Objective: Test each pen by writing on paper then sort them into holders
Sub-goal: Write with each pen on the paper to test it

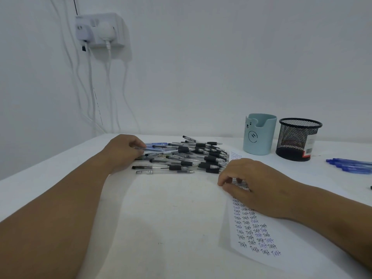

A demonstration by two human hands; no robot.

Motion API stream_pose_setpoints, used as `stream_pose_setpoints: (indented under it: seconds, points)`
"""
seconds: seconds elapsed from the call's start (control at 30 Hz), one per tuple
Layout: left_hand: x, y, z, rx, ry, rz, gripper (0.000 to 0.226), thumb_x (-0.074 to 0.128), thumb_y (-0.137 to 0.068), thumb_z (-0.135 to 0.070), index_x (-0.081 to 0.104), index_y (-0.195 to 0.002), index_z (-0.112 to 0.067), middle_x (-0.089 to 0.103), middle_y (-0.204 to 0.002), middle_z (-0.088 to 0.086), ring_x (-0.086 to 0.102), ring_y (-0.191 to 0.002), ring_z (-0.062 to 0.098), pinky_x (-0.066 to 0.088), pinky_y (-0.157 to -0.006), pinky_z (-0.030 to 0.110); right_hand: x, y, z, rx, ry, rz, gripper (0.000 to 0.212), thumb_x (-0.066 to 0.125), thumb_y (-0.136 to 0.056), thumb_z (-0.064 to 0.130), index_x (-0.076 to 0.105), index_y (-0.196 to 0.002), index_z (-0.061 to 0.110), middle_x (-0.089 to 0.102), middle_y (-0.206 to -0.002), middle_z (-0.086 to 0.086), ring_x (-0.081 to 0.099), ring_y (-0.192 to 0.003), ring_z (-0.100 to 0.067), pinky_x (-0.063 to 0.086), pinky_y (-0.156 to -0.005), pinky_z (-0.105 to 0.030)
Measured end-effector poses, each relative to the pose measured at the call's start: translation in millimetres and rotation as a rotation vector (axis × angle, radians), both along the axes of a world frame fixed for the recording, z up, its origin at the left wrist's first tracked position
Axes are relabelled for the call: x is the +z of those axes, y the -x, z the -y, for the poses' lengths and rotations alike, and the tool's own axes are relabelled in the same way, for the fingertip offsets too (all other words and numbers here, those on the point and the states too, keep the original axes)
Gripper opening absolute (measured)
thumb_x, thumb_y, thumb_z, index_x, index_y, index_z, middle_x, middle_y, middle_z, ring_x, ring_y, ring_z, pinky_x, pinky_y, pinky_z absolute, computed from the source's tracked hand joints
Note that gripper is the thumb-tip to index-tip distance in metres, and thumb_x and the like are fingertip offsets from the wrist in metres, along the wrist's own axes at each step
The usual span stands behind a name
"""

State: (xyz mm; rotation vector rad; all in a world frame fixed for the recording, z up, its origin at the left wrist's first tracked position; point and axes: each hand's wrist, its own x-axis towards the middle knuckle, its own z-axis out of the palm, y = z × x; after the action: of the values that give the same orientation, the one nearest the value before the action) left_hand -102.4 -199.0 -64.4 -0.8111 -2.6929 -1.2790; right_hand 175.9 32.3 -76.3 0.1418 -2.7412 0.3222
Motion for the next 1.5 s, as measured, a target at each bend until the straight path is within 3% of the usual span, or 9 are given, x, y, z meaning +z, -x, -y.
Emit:
stream_pose_setpoints:
  seconds: [0.13,0.27,0.4,0.6,0.67,0.77,0.97,1.37,1.5]
  points:
    - [11.8,-12.7,-4.1,0.036,-0.246,0.006,0.013,0.071,-0.091,-0.011,0.073,-0.088,-0.024,0.067,-0.085,0.0,0.048,-0.058,0.011,0.039,-0.056,0.023,1.2,-1.0,0.7,0.002,0.001,0.002,0.01,0.062,-0.097,0.026,0.07,-0.099,0.032,0.061,-0.095,0.022,0.051,-0.097,0.007,0.034,-0.08,-0.003]
    - [28.9,-28.4,-4.4,0.014,-0.578,0.139,0.008,0.07,-0.092,-0.016,0.073,-0.087,-0.022,0.069,-0.088,-0.001,0.061,-0.081,0.015,0.044,-0.069,0.026,1.1,-2.1,0.5,-0.005,0.001,0.008,0.01,0.061,-0.097,0.028,0.069,-0.1,0.033,0.061,-0.095,0.025,0.052,-0.1,0.004,0.035,-0.08,-0.004]
    - [40.4,-43.7,-10.7,-0.08,-0.819,0.317,0.006,0.069,-0.095,-0.025,0.07,-0.094,-0.02,0.065,-0.085,-0.003,0.059,-0.079,0.014,0.042,-0.068,0.028,4.1,-5.6,1.4,-0.076,0.092,0.056,0.012,0.06,-0.098,0.035,0.067,-0.107,0.039,0.064,-0.093,0.022,0.055,-0.096,0.001,0.042,-0.078,-0.01]
    - [34.4,-93.9,-52.5,-0.402,-0.791,0.579,0.004,0.061,-0.095,-0.014,0.064,-0.093,-0.015,0.071,-0.077,-0.003,0.066,-0.077,0.012,0.046,-0.066,0.025,22.4,-9.1,7.5,-0.099,1.038,-0.093,0.032,0.041,-0.105,0.038,0.056,-0.129,0.023,0.076,-0.091,-0.008,0.068,-0.079,-0.024,0.053,-0.078,-0.039]
    - [28.5,-116.9,-66.8,-0.493,-0.669,0.583,0.003,0.062,-0.092,-0.011,0.065,-0.091,-0.012,0.074,-0.082,0.001,0.067,-0.075,0.012,0.046,-0.066,0.025,30.2,-8.3,5.1,-0.026,1.408,-0.118,0.043,0.031,-0.107,0.043,0.054,-0.13,0.015,0.074,-0.093,-0.016,0.066,-0.074,-0.029,0.052,-0.07,-0.039]
    - [20.5,-144.5,-80.7,-0.529,-0.484,0.526,0.006,0.067,-0.09,-0.006,0.067,-0.087,-0.012,0.077,-0.086,0.006,0.068,-0.074,0.011,0.045,-0.065,0.023,38.5,-10.3,-1.9,0.045,1.665,-0.166,0.054,0.027,-0.106,0.048,0.06,-0.126,0.01,0.073,-0.092,-0.012,0.067,-0.071,-0.026,0.053,-0.063,-0.031]
    - [17.7,-167.2,-85.8,-0.558,-0.443,0.396,0.008,0.072,-0.086,0.001,0.069,-0.087,-0.006,0.078,-0.084,0.011,0.073,-0.078,0.014,0.053,-0.065,0.016,41.2,-15.4,-10.4,0.006,1.703,-0.156,0.043,0.039,-0.104,0.039,0.071,-0.109,0.012,0.067,-0.073,-0.007,0.064,-0.064,-0.023,0.049,-0.063,-0.03]
    - [9.2,-165.3,-89.5,-0.578,-0.51,0.318,0.016,0.072,-0.083,0.008,0.072,-0.08,-0.007,0.077,-0.077,0.01,0.072,-0.072,0.015,0.058,-0.07,0.021,37.8,-16.3,-17.3,-0.042,1.671,-0.175,0.04,0.038,-0.097,0.032,0.073,-0.092,0.012,0.06,-0.068,-0.009,0.061,-0.06,-0.025,0.044,-0.061,-0.031]
    - [10.6,-170.1,-92.2,-0.6,-0.519,0.312,0.009,0.072,-0.086,0.003,0.072,-0.086,-0.006,0.077,-0.078,0.008,0.071,-0.069,0.01,0.054,-0.068,0.019,35.4,-16.8,-15.3,-0.006,1.585,-0.109,0.052,0.047,-0.092,0.056,0.071,-0.101,0.01,0.063,-0.073,-0.012,0.062,-0.062,-0.028,0.043,-0.063,-0.034]
